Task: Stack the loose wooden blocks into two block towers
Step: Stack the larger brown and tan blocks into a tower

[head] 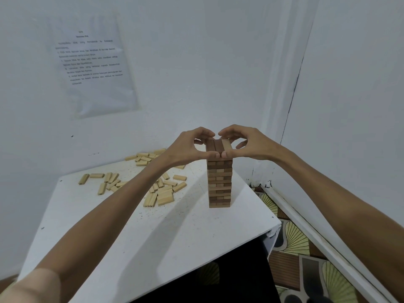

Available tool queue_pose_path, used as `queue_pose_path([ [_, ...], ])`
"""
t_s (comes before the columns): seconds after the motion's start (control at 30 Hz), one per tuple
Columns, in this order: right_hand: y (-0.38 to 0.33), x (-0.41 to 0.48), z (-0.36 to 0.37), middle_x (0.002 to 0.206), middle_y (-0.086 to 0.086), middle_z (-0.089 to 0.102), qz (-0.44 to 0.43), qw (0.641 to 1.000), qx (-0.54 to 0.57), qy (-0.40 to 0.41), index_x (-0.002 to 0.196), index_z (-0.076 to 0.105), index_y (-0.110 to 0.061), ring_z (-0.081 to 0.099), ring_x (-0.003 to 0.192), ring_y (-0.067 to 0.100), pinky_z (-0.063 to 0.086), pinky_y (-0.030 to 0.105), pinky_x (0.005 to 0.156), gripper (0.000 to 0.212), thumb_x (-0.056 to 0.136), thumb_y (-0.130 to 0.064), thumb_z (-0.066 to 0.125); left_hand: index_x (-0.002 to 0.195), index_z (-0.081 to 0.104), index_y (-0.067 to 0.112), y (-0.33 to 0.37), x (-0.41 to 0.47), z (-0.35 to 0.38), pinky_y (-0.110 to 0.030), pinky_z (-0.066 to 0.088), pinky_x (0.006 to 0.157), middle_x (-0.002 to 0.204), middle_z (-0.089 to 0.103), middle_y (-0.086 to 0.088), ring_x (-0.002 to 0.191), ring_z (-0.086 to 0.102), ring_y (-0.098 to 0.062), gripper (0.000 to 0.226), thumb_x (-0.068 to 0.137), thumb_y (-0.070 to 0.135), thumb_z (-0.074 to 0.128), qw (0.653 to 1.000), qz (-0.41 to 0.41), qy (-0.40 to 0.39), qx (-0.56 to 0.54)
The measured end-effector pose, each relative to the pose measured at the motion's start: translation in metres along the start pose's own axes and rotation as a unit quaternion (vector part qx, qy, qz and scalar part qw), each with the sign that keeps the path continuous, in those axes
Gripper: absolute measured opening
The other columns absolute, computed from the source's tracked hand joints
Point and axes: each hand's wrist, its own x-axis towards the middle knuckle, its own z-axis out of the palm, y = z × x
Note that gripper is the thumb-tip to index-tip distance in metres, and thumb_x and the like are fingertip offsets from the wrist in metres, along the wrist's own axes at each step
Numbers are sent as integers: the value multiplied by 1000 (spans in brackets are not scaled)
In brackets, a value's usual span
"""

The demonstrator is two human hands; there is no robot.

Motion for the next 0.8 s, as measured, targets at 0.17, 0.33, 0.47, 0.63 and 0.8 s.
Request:
queue_pose_path([
  [0.17, 2, 0, 0, 122, -19, 67, 0, 1000, 2, 2, 128, 63, -39, 62, 116, -1, 59, 30, 89, 62, 71, -52, 85, 132, 63, 16, 0, -1, -1, -17, 51, 97, 120, 69, 7, 113, 64, -5, 64, 77, 37, 89, 1000, -1, -2, 0],
  [0.33, 3, 0, 0, 124, -19, 67, 2, 1000, 7, 3, 129, 63, -38, 63, 115, -1, 59, 28, 88, 66, 69, -56, 84, 131, 63, 18, 1, -1, 1, -17, 52, 96, 118, 68, 10, 113, 64, -1, 67, 73, 44, 84, 1000, -6, -2, -4],
  [0.47, 2, 0, 1, 124, -20, 66, 8, 1000, 6, 0, 128, 63, -39, 64, 114, -1, 55, 24, 87, 68, 67, -60, 84, 131, 63, 19, 0, -2, 0, -21, 53, 97, 117, 68, 11, 112, 64, -1, 66, 74, 43, 85, 1000, -6, -1, -11],
  [0.63, 1, 0, 1, 125, -20, 66, 10, 1000, 2, -5, 128, 63, -38, 65, 112, 1, 53, 24, 88, 66, 69, -58, 84, 132, 62, 19, 0, -2, 0, -23, 54, 97, 118, 68, 12, 111, 64, -2, 77, 68, 57, 82, 1000, -9, -6, -11],
  [0.8, 3, 0, 1, 129, -17, 63, 29, 999, -9, -30, 137, 53, -46, 63, 116, 0, 52, 29, 95, 84, 62, -71, 82, 140, 54, 22, -2, -4, 1, -25, 53, 97, 122, 68, 11, 114, 63, -5, 89, 67, 66, 79, 1000, -18, -12, -21],
])
